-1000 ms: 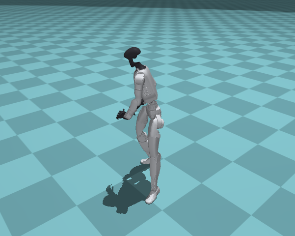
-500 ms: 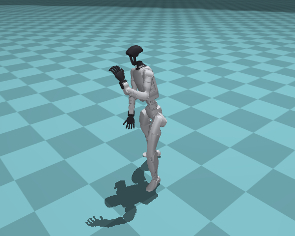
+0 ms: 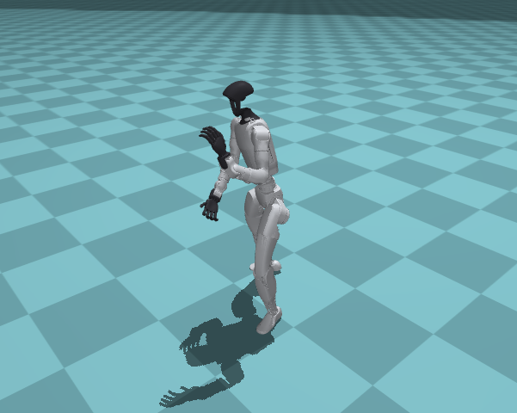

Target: Kungfu

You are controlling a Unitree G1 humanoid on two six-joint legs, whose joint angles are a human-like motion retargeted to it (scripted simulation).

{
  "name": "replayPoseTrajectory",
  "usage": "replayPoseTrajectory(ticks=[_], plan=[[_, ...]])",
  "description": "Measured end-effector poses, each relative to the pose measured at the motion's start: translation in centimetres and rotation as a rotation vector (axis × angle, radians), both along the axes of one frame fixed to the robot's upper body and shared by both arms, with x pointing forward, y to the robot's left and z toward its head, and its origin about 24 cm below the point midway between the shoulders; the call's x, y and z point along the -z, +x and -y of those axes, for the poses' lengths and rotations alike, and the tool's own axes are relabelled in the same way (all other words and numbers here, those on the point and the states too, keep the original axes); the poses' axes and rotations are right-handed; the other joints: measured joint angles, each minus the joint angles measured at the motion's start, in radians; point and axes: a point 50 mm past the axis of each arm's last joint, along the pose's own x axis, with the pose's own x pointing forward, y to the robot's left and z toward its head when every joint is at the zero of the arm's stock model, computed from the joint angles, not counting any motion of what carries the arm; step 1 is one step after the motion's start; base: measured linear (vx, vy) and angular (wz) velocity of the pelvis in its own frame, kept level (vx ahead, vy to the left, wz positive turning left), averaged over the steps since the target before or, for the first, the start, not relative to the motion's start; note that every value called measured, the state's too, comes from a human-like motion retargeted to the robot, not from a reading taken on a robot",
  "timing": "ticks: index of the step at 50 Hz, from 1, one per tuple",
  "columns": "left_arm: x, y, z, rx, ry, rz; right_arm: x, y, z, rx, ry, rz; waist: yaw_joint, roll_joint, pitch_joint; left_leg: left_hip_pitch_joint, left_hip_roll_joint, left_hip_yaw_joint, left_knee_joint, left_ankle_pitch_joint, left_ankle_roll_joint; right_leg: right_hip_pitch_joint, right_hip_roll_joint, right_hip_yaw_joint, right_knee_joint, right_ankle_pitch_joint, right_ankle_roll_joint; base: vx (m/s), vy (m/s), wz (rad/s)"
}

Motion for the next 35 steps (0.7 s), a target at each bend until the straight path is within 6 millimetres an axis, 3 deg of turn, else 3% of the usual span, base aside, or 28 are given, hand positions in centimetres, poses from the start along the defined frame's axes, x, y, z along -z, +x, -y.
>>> replayPoseTrajectory(ticks=[2, 5, 9, 11, 14, 16, 18, 20, 23, 26, 30, 35], plan=[[2.4, 0.3, -1.3, -0.05, -0.068, -0.101, -3.2, 2.4, -0.7, -0.023, 0.026, 0.165, -0.006, 0.004, 0.004, 0.024, 0.029, 0.012, -0.039, 0.028, -0.006, -0.034, 0.018, 0.041, 0.026, -0.021, -0.033, -0.28, -0.29, -0.89], [7.2, 0.7, -3.0, -0.135, -0.185, -0.302, -9.7, 5.4, -1.6, -0.06, 0.098, 0.448, -0.024, 0.007, 0.006, 0.062, 0.073, 0.03, -0.105, 0.075, -0.02, -0.067, 0.034, 0.047, 0.06, -0.045, -0.056, -0.24, -0.29, -0.88], [16.8, 0.8, -5.3, -0.268, -0.434, -0.693, -20.6, 7.1, -1.2, -0.05, 0.249, 0.86, -0.057, -0.007, -0.007, 0.126, 0.12, 0.067, -0.199, 0.151, -0.045, -0.086, 0.052, 0.036, 0.094, -0.072, -0.031, -0.29, -0.47, -0.68], [22.5, 0.0, -6.3, -0.322, -0.596, -0.923, -26.6, 6.4, 0.1, -0.005, 0.348, 1.078, -0.075, -0.021, -0.014, 0.162, 0.128, 0.069, -0.252, 0.203, -0.065, -0.105, 0.065, 0.069, 0.123, -0.085, -0.009, -0.31, -0.67, -0.5], [31.1, -3.1, -7.0, -0.322, -0.907, -1.283, -34.7, 3.2, 3.2, 0.108, 0.469, 1.412, -0.1, -0.05, -0.021, 0.209, 0.13, 0.014, -0.335, 0.31, -0.113, -0.131, 0.086, 0.106, 0.185, -0.143, 0.036, -0.21, -0.64, -0.46], [35.3, -6.1, -7.0, -0.231, -1.121, -1.496, -38.9, 0.3, 6.0, 0.224, 0.517, 1.632, -0.118, -0.069, -0.029, 0.236, 0.15, -0.006, -0.386, 0.382, -0.143, -0.152, 0.103, 0.113, 0.243, -0.202, 0.064, -0.26, -0.87, -0.3], [38.2, -8.4, -6.2, -0.052, -1.352, -1.653, -41.9, -3.2, 9.5, 0.38, 0.528, 1.849, -0.125, -0.081, -0.035, 0.25, 0.176, -0.031, -0.431, 0.439, -0.155, -0.18, 0.133, 0.119, 0.304, -0.265, 0.075, -0.21, -0.85, -0.05], [39.9, -9.0, -4.4, 0.168, -1.599, -1.678, -44.0, -7.0, 12.8, 0.548, 0.524, 2.059, -0.136, -0.086, -0.032, 0.259, 0.198, -0.068, -0.48, 0.477, -0.161, -0.201, 0.16, 0.105, 0.361, -0.316, 0.079, -0.22, -0.72, 0.09], [40.5, -7.4, -1.3, 0.436, -1.92, -1.438, -45.2, -12.4, 16.7, 0.779, 0.539, 2.289, -0.192, -0.076, -0.021, 0.271, 0.224, -0.068, -0.559, 0.501, -0.147, -0.231, 0.186, 0.07, 0.448, -0.386, 0.078, -0.25, -0.57, 0.33], [40.3, -5.1, 1.6, 0.643, -2.1, -1.233, -45.1, -17.1, 19.0, 0.926, 0.581, 2.446, -0.243, -0.074, -0.014, 0.289, 0.226, -0.008, -0.631, 0.524, -0.102, -0.273, 0.193, 0.064, 0.522, -0.438, 0.071, -0.21, -0.33, 0.12], [39.2, -2.2, 4.4, 0.859, -2.061, -1.245, -44.2, -20.6, 19.7, 1.045, 0.531, 2.574, -0.288, -0.073, 0.009, 0.323, 0.242, 0.068, -0.697, 0.565, -0.113, -0.31, 0.202, 0.062, 0.586, -0.488, 0.063, -0.25, -0.29, -0.11], [37.9, 0.1, 6.0, 0.94, -1.85, -1.429, -43.6, -21.5, 18.8, 1.111, 0.305, 2.688, -0.32, -0.061, 0.013, 0.326, 0.246, 0.104, -0.715, 0.578, -0.103, -0.348, 0.191, 0.062, 0.631, -0.524, 0.045, -0.14, -0.09, -0.14]])
